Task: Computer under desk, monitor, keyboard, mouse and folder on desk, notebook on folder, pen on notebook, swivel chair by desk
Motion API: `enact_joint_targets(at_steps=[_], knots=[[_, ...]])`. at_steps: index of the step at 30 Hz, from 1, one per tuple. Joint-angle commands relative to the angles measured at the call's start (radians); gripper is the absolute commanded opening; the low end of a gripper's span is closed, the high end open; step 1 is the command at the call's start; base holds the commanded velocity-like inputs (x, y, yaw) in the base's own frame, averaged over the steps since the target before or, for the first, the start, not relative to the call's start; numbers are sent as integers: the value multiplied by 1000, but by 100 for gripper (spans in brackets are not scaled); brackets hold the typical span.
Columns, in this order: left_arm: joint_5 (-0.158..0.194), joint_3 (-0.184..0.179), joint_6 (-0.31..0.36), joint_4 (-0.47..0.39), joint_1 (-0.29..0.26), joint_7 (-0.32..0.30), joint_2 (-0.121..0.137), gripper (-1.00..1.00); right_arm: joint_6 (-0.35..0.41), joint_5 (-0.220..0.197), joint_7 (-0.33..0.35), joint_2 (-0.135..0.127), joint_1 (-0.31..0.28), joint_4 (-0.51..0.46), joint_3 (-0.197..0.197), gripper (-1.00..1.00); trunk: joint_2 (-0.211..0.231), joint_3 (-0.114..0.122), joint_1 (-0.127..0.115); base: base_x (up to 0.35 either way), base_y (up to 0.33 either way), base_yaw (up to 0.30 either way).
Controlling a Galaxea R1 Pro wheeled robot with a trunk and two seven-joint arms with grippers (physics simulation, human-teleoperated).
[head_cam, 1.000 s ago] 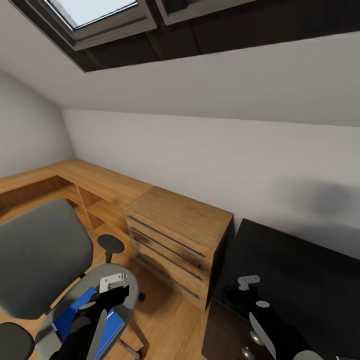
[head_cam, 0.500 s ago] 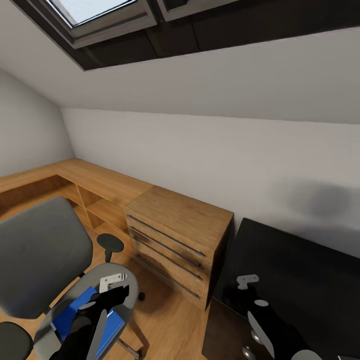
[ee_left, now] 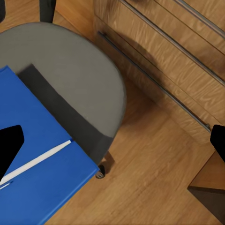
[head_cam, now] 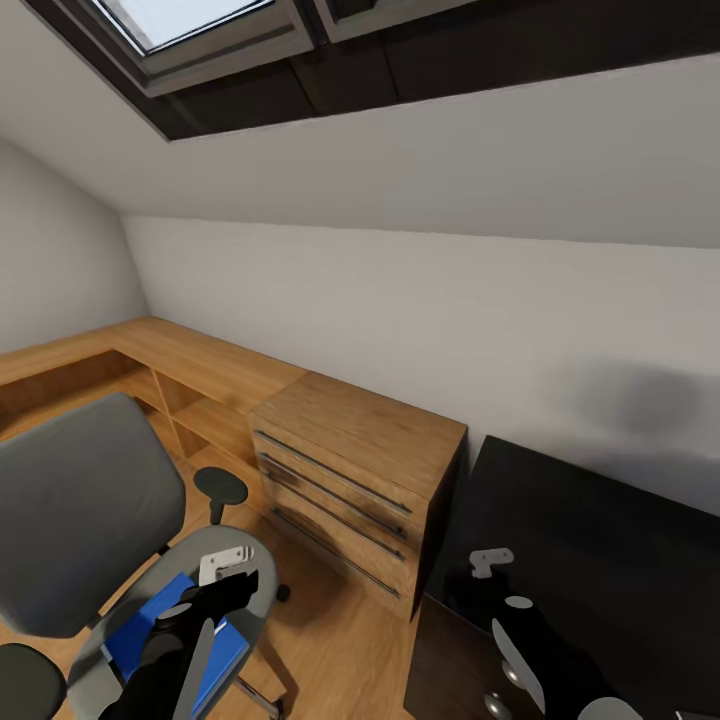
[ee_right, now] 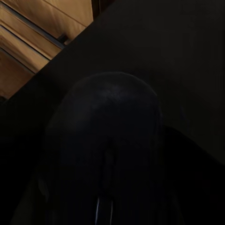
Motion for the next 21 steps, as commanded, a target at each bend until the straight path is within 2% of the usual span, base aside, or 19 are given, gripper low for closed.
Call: enact_joint_targets(at_steps=[1, 21], knots=[[1, 1, 5, -1, -1, 2, -1, 100, 8, -9, -1, -1, 0, 21, 5, -100, -1, -1, 0, 0, 0, 0], [1, 1, 5, -1, -1, 2, 0, 100, 9, -9, -1, -1, 0, 17, 5, -100, -1, -1, 0, 0, 0, 0]])
